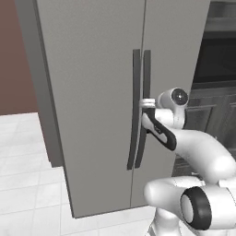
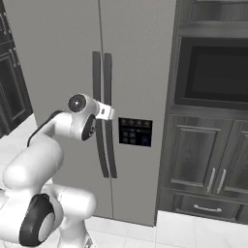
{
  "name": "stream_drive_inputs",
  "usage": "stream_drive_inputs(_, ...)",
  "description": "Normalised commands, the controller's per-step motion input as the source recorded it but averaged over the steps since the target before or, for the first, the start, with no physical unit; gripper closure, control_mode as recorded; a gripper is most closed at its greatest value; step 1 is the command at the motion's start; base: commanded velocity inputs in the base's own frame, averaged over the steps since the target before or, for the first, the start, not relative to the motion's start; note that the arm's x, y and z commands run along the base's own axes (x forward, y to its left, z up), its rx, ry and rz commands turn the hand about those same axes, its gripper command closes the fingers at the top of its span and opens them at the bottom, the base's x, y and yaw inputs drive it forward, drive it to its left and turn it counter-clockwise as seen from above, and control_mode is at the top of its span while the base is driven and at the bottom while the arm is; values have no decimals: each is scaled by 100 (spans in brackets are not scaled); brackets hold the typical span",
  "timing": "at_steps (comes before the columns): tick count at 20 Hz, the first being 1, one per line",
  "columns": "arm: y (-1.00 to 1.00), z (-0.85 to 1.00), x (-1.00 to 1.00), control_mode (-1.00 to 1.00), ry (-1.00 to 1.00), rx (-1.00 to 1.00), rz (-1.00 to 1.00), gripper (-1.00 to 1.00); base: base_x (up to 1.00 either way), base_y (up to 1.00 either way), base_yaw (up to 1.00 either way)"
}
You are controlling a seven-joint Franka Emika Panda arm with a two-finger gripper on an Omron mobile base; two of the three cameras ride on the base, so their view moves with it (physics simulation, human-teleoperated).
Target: Take the donut and cupcake from the fridge and place them on the empty tray on the dining counter.
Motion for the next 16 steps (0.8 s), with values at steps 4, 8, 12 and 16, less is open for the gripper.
stream_drive_inputs(4,0,-8,71,-100,-3,0,0,-100,0,0,0)
stream_drive_inputs(8,0,-22,68,-100,-14,0,0,-100,0,0,0)
stream_drive_inputs(12,0,-22,67,-100,-17,0,0,-100,0,0,0)
stream_drive_inputs(16,-3,-23,69,-100,-17,0,0,-100,0,0,0)
